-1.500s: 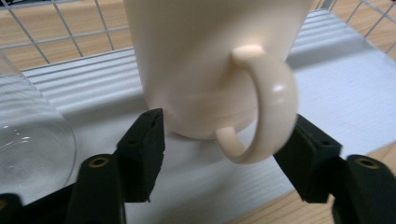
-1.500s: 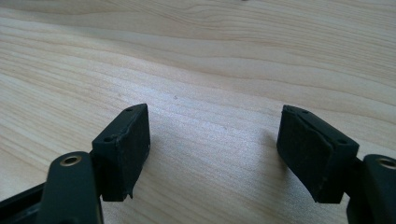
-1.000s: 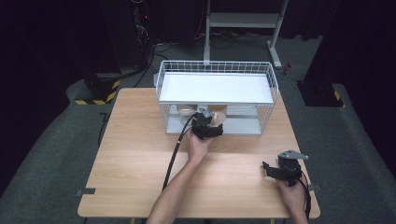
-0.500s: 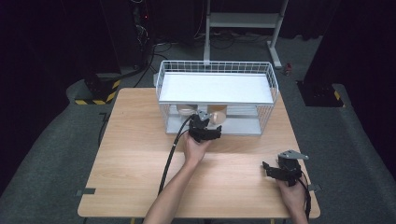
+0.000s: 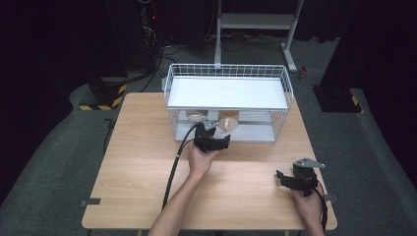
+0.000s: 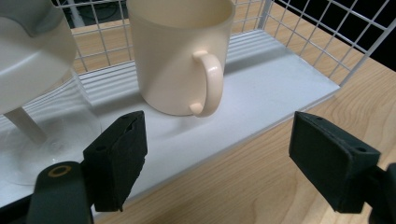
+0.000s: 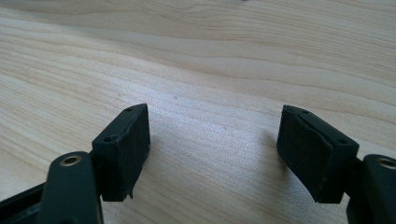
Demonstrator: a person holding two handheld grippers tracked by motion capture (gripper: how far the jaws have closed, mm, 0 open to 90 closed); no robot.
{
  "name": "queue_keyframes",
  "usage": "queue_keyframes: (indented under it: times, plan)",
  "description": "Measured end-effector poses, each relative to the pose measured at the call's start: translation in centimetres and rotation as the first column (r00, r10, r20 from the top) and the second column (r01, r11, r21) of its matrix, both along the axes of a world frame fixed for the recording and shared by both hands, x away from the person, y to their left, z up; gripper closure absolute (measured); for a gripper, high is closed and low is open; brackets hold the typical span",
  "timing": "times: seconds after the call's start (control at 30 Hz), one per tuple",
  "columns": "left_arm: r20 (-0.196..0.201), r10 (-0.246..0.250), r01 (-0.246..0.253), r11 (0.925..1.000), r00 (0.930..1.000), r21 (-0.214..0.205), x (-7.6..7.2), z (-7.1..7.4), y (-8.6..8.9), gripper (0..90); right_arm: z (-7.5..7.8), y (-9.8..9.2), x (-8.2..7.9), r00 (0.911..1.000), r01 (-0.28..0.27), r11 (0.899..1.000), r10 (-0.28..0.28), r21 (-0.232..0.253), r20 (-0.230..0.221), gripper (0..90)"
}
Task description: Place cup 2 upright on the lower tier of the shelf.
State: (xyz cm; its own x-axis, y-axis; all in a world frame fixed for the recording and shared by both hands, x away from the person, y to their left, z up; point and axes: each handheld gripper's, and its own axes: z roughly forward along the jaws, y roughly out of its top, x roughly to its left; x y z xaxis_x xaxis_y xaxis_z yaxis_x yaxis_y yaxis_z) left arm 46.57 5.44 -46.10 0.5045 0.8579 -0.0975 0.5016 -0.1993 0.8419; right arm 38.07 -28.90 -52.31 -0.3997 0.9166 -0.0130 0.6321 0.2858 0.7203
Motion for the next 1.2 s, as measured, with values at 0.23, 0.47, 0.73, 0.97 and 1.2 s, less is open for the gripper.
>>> queue_keyframes:
  times: [0.23, 0.47, 0.73, 0.97, 1.2]
  plan:
    - [0.002, -0.003, 0.003, 1.0, 1.0, -0.005, -0.5, 0.3, 0.6, 19.7, 0.0, 0.0, 0.0, 1.0, 0.0, 1.0, 0.0, 0.0, 0.0, 25.9]
    - [-0.012, -0.008, 0.008, 0.9999, 0.9999, -0.01, -1.1, 0.5, 1.5, 19.3, 0.0, 0.0, 0.0, 1.0, 0.0, 1.0, 0.0, 0.0, 0.0, 25.9]
    - [-0.015, -0.008, 0.008, 0.9997, 0.9999, -0.024, -1.7, 0.8, 2.4, 19.3, 0.0, 0.0, 0.0, 1.0, 0.0, 1.0, 0.0, 0.0, 0.0, 25.9]
    - [-0.015, -0.028, 0.027, 0.9993, 0.9995, -0.025, -2.4, 1.3, 3.1, 18.5, 0.0, 0.0, 0.0, 1.0, 0.0, 1.0, 0.0, 0.0, 0.0, 25.9]
    - [0.009, -0.021, 0.021, 0.9995, 0.9997, 0.023, -3.3, 1.5, 3.6, 17.7, 0.0, 0.0, 0.0, 1.0, 0.0, 1.0, 0.0, 0.0, 0.0, 25.9]
